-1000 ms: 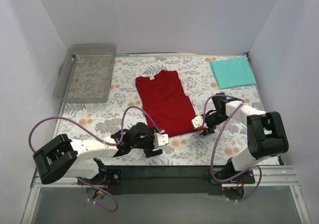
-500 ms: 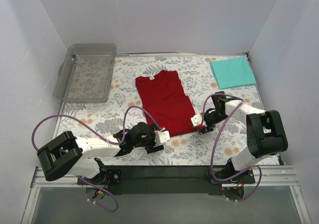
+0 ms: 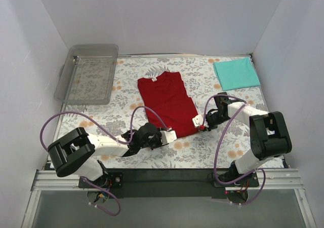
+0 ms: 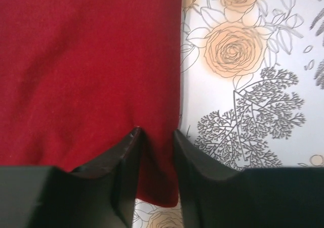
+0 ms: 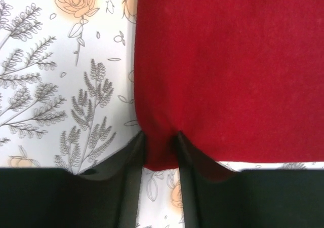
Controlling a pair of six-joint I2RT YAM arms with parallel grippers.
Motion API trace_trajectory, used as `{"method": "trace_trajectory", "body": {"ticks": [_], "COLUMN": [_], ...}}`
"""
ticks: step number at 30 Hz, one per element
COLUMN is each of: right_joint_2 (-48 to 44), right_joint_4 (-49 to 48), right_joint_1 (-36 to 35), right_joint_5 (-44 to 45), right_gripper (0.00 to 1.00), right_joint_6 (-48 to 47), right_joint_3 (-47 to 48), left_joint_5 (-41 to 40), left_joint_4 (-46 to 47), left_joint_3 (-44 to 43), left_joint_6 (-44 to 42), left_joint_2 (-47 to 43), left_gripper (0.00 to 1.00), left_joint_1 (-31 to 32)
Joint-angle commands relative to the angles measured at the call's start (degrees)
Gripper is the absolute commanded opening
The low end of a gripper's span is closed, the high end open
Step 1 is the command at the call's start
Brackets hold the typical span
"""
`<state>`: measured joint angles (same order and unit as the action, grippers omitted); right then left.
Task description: Fold and stack the t-shirts
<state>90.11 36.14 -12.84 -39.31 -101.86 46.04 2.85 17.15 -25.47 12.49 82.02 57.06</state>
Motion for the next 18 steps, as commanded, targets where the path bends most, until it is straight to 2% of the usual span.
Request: {"method": "trace_trajectory", "body": {"ticks": [1, 2, 4, 5, 6, 9, 13, 18], "right_joint_2": [1.0, 0.8, 0.2, 0.0, -0.3, -1.8, -3.9, -8.7], "right_joint_4": [-4.1, -4.6, -5.5, -5.5, -5.4, -3.3, 7.3, 13.0], "right_joint_1": [-0.5, -0.7, -0.8, -0.9, -0.8, -1.0, -0.9, -1.0], "right_joint_5": [4.2, 4.2, 4.5, 4.6, 4.4, 4.7, 4.9, 1.9], "right_gripper": [0.27, 0.23, 0.15, 0.06, 0.03, 0.01, 0.01, 0.01], "right_joint_6": [1.4, 1.7, 1.9, 1.8, 2.0, 1.8, 3.0, 2.9], "right_joint_3": [-1.6, -2.0, -2.6, -3.1, -3.3, -3.4, -0.8, -2.5], "left_joint_5": [-4.2, -4.0, -3.9, -3.3, -3.1, 0.6, 6.0, 14.6], "left_joint_4": [-5.6, -6.0, -6.5, -6.5, -6.5, -6.8, -8.5, -12.7], "left_joint_3": [0.3, 0.2, 0.2, 0.2, 0.3, 0.7, 1.0, 1.1], "left_joint_6": [-0.7, -0.8, -0.8, -0.8, -1.0, -1.5, -2.1, -1.6], "left_joint_2": [2.6, 2.7, 2.4, 2.1, 1.3, -0.4, -5.5, -9.6], "left_gripper": [0.29, 0.19, 0.07, 0.02, 0.0, 0.0, 0.0, 0.0], "left_joint_1": [-0.5, -0.5, -0.5, -0.5, -0.5, -0.5, -0.5, -0.5]}}
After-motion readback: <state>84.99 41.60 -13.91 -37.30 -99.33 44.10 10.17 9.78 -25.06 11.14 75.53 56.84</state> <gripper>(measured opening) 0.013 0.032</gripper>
